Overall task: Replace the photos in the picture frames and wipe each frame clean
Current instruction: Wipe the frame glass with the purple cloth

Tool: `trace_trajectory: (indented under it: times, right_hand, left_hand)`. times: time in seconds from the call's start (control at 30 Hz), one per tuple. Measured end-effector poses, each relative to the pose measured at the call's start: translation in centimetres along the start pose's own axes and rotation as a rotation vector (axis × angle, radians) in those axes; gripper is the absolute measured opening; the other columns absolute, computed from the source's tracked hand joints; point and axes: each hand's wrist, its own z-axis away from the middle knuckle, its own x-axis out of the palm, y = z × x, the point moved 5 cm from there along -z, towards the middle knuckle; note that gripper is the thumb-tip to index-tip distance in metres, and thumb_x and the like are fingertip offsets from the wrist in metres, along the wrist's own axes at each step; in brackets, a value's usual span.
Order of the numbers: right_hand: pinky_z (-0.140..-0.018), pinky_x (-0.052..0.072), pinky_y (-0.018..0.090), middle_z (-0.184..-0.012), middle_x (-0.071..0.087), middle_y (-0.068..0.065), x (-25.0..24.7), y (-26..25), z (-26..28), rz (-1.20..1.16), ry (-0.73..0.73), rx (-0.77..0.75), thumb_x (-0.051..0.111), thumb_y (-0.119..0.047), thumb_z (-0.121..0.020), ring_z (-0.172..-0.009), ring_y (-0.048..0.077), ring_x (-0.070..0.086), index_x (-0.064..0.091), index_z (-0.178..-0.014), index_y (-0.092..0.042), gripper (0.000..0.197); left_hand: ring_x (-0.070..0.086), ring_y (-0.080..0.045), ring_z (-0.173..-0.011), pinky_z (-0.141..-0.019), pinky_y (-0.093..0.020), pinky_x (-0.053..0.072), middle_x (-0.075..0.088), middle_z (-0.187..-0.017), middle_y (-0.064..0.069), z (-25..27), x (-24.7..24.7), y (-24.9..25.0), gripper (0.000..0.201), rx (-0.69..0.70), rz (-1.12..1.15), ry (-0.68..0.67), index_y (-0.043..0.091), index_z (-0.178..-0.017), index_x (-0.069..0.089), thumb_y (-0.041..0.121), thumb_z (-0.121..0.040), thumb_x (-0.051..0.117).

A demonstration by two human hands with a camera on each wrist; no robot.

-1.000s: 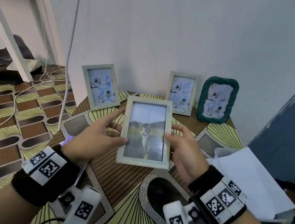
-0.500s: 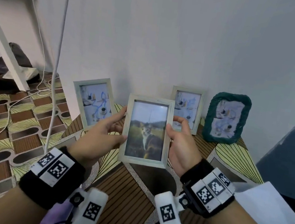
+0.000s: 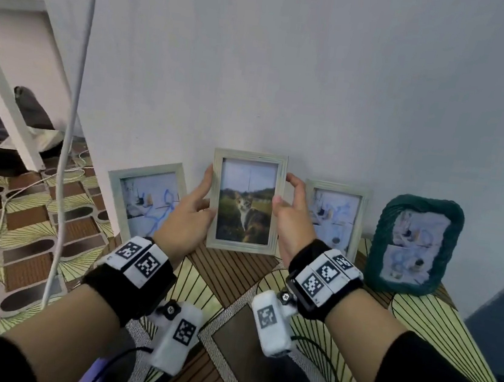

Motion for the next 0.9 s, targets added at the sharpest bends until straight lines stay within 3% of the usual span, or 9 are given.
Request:
trace_trajectory:
  times: [0.1,0.17,0.23,0.37,0.47,0.6,0.7,0.8,0.9]
  right_hand:
    - [-0.076,0.06,0.046,-0.105,0.06,0.025,1.2,0.7,-0.9,0.079,0.033,0.021,0.036,-0.01,-0.104,-0.097,0.026,0.07,0.041,-0.124,-0.052,0.047]
    - [-0.089,0.049,0.063,-0.119,0.055,0.035,1.6,1.2,-1.4,0.136,0.061,0.023,0.036,-0.015,-0.103,-0.111,0.049,0.056,0.04,-0.118,-0.061,0.049]
    - [-0.091,0.048,0.061,-0.119,0.057,0.032,1.7,1.8,-2.0,0.156,0.079,0.025,0.034,-0.016,-0.103,-0.111,0.05,0.056,0.038,-0.115,-0.065,0.05]
    - [-0.093,0.046,0.062,-0.094,0.056,0.014,1.4,3.3,-2.9,0.193,0.114,0.064,0.034,-0.015,-0.101,-0.088,0.036,0.06,0.038,-0.119,-0.063,0.051]
    - [-0.089,0.047,0.066,-0.097,0.058,0.017,1.2,4.2,-3.1,0.19,0.117,0.078,0.033,-0.016,-0.103,-0.083,0.03,0.053,0.036,-0.125,-0.058,0.048]
    - [-0.088,0.048,0.065,-0.113,0.061,0.029,1.0,4.2,-2.7,0.223,0.105,0.075,0.032,-0.019,-0.105,-0.093,0.046,0.062,0.033,-0.135,-0.047,0.041]
    - [-0.092,0.049,0.06,-0.124,0.058,0.028,0.9,4.2,-2.6,0.25,0.079,0.098,0.032,-0.019,-0.106,-0.107,0.048,0.06,0.03,-0.142,-0.043,0.044]
    - [-0.096,0.049,0.054,-0.132,0.053,0.012,0.6,4.4,-2.3,0.244,0.034,0.133,0.034,-0.018,-0.105,-0.112,0.043,0.059,0.026,-0.148,-0.043,0.05]
    - [-0.099,0.048,0.053,-0.121,0.053,0.003,0.4,4.6,-1.9,0.25,0.0,0.148,0.035,-0.013,-0.105,-0.122,0.043,0.054,0.025,-0.149,-0.046,0.056]
  left_hand:
    - [0.067,-0.007,-0.105,-0.082,-0.031,0.057,0.061,-0.135,0.002,-1.5,-0.3,-1.5,0.07,-0.016,0.034,-0.005,0.06,-0.143,0.017,0.01,-0.102,0.042]
    - [0.058,-0.007,-0.121,-0.094,-0.031,0.049,0.045,-0.15,0.002,-2.1,-0.2,-2.2,0.071,-0.038,0.029,-0.016,0.063,-0.142,0.014,0.01,-0.103,0.04]
    - [0.053,-0.007,-0.127,-0.099,-0.035,0.043,0.034,-0.155,0.008,-2.4,-0.1,-3.0,0.071,-0.053,0.041,-0.027,0.065,-0.141,0.012,0.011,-0.103,0.038]
    - [0.042,-0.022,-0.089,-0.075,-0.038,0.035,0.039,-0.153,0.005,-2.9,0.1,-4.7,0.07,-0.114,0.066,-0.039,0.069,-0.139,0.014,0.013,-0.104,0.038]
    - [0.048,-0.014,-0.064,-0.067,-0.032,0.033,0.043,-0.145,0.013,-2.8,0.3,-5.4,0.068,-0.12,0.108,-0.068,0.061,-0.144,0.016,0.011,-0.104,0.038]
    - [0.04,-0.024,-0.096,-0.085,-0.041,0.036,0.064,-0.129,-0.002,-2.7,0.1,-5.9,0.059,-0.173,0.142,-0.085,0.059,-0.144,0.022,0.017,-0.105,0.038]
    - [0.041,-0.023,-0.099,-0.093,-0.045,0.04,0.057,-0.112,-0.002,-2.6,-0.4,-5.9,0.056,-0.201,0.087,-0.06,0.064,-0.14,0.025,0.024,-0.105,0.04]
    - [0.06,-0.02,-0.109,-0.1,-0.045,0.048,0.053,-0.138,0.005,-2.4,-0.6,-5.5,0.055,-0.184,0.017,-0.053,0.065,-0.14,0.024,0.026,-0.105,0.042]
    - [0.07,-0.006,-0.083,-0.065,-0.028,0.058,0.055,-0.142,0.003,-2.2,-0.5,-5.4,0.055,-0.186,-0.025,-0.047,0.066,-0.14,0.022,0.029,-0.104,0.042]
